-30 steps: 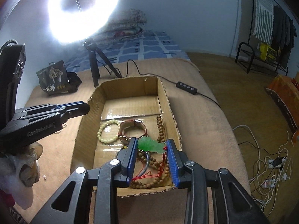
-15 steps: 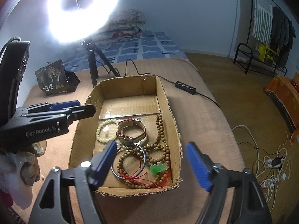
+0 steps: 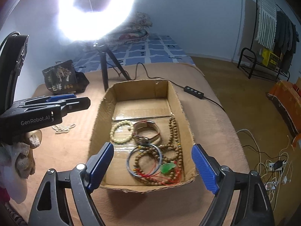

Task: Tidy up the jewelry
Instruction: 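Withdraw both open tools from the box back over the blanket, then move the left tool to the pearl necklace while the right tool approaches another loose pearl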

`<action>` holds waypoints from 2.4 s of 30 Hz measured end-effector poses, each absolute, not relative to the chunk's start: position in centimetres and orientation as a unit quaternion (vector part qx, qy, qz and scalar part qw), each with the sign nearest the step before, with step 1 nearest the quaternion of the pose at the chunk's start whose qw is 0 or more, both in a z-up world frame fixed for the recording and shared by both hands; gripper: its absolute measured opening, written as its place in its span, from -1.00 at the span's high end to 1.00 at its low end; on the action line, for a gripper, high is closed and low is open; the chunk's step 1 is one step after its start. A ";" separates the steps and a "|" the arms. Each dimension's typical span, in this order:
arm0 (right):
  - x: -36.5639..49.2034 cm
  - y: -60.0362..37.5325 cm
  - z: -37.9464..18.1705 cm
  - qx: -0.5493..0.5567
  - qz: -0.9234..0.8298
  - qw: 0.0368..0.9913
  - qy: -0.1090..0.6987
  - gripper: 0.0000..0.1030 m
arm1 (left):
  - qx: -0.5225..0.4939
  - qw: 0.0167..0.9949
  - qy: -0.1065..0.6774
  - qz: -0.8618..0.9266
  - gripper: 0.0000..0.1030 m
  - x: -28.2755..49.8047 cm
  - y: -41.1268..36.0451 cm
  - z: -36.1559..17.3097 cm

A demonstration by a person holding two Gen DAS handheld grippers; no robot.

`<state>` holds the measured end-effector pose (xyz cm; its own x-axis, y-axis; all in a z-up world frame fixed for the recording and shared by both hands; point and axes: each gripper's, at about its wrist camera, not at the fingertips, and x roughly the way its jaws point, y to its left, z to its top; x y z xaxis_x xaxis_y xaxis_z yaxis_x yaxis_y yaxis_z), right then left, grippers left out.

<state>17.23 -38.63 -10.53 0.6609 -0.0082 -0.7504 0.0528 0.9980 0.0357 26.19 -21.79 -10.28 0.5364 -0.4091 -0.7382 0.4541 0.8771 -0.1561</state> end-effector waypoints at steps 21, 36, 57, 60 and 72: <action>14.9 -27.9 -8.8 0.002 0.075 0.915 0.397 -0.68 | 0.023 0.889 0.422 -0.175 0.07 24.6 -6.5 -10.0; 13.3 -19.8 -14.4 -0.026 0.127 0.886 0.445 -0.21 | 0.021 0.882 0.444 -0.160 0.08 23.7 -0.2 -12.6; 14.2 -16.7 -21.2 -0.044 0.140 0.861 0.486 0.71 | 0.033 0.862 0.469 -0.192 0.08 25.5 -1.5 -16.2; 14.6 -17.0 -21.3 -0.044 0.133 0.863 0.485 0.76 | 0.035 0.860 0.467 -0.205 0.08 26.4 -3.0 -16.5; 15.6 -18.2 -21.5 -0.051 0.132 0.867 0.477 0.78 | -0.028 0.834 0.502 -0.226 0.08 32.2 -5.8 -19.4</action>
<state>15.57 -18.16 -21.51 0.5097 0.1812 -0.8411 -0.2776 0.9599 0.0385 32.23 -5.82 -19.42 0.3930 -0.4055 -0.8253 0.3487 0.8962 -0.2743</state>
